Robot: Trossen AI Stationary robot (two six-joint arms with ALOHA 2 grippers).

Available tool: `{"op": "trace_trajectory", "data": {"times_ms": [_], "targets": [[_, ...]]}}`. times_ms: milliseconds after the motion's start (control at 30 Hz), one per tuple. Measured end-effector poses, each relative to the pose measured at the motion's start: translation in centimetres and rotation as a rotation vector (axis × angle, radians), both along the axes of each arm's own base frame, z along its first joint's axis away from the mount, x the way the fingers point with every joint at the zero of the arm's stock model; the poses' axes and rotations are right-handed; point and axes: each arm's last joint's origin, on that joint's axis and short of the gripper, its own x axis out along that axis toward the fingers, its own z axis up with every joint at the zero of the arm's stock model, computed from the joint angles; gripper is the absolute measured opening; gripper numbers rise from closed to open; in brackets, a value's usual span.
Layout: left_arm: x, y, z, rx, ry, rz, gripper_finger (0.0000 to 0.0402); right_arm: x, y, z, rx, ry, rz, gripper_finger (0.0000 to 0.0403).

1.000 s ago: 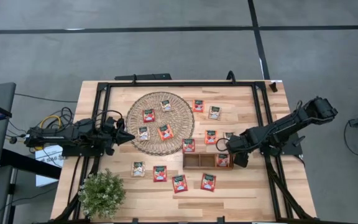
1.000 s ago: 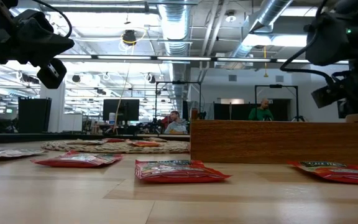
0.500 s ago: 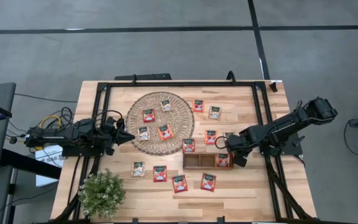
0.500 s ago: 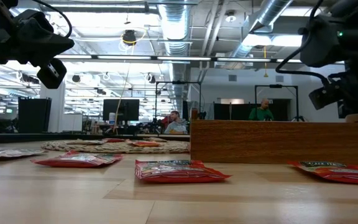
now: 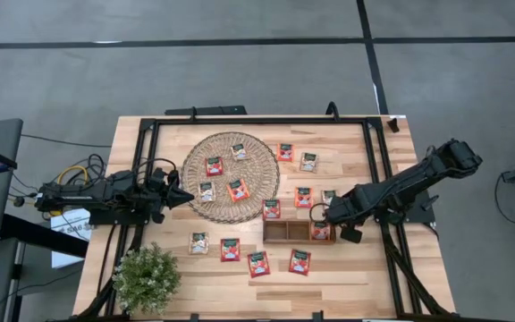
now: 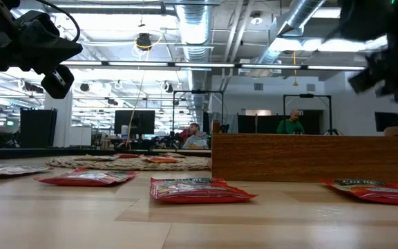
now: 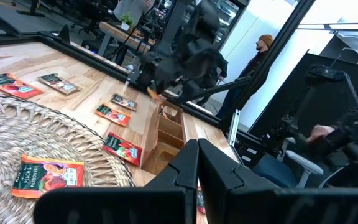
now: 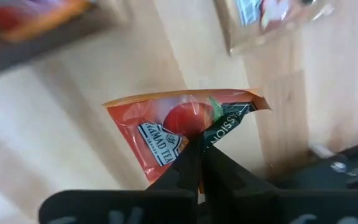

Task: Pick & Place Tea
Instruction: Put the orange tea bag into the right section of the wooden organizer

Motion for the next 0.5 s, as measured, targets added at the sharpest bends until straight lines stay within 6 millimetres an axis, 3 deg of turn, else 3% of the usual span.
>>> {"op": "trace_trajectory", "data": {"times_ms": [267, 367, 500], "targets": [[0.0, 0.0, 0.0, 0.0, 0.0, 0.0, 0.0, 1.9, 3.8, 6.0, -0.099, -0.219, 0.009, 0.0001], [0.0, 0.0, 0.0, 0.001, 0.0, 0.0, 0.0, 3.1, 5.1, 6.7, -0.183, -0.205, 0.054, 0.0001], [0.0, 0.0, 0.0, 0.001, -0.001, 0.0, 0.0, 5.5, 6.8, 5.8, -0.312, -0.145, 0.16, 0.0]]}}
